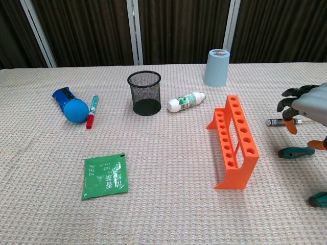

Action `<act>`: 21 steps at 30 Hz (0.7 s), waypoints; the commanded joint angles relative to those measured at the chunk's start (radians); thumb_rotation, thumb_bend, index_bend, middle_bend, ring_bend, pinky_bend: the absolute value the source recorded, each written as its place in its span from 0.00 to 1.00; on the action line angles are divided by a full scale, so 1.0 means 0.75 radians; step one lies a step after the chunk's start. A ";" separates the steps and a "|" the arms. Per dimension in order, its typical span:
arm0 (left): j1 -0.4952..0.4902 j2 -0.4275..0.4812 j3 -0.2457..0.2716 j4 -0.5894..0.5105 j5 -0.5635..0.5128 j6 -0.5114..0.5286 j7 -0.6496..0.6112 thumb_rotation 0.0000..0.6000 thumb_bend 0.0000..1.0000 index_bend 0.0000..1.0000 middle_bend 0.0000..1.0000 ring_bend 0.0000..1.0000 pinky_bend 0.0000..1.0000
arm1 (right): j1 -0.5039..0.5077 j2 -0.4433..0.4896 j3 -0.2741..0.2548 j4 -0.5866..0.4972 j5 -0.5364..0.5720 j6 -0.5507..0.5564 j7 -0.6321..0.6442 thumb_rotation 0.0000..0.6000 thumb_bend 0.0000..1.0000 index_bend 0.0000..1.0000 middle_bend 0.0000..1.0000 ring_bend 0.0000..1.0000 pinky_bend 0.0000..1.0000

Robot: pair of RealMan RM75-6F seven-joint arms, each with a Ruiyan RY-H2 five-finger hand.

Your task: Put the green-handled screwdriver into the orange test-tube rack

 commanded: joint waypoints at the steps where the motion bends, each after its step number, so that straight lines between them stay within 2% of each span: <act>1: -0.004 -0.005 0.002 0.012 -0.004 -0.010 -0.010 0.82 0.01 0.26 0.02 0.00 0.00 | 0.034 -0.038 -0.010 0.015 0.050 -0.027 -0.053 1.00 0.25 0.48 0.17 0.00 0.11; 7: -0.012 -0.015 0.000 0.036 -0.011 -0.021 -0.031 0.82 0.01 0.26 0.02 0.00 0.00 | 0.080 -0.084 -0.014 0.022 0.143 -0.038 -0.115 1.00 0.25 0.49 0.18 0.00 0.11; 21: -0.020 -0.023 0.001 0.051 -0.017 -0.029 -0.043 0.82 0.01 0.26 0.02 0.00 0.00 | 0.144 -0.119 -0.026 0.043 0.312 -0.039 -0.133 1.00 0.25 0.49 0.18 0.00 0.11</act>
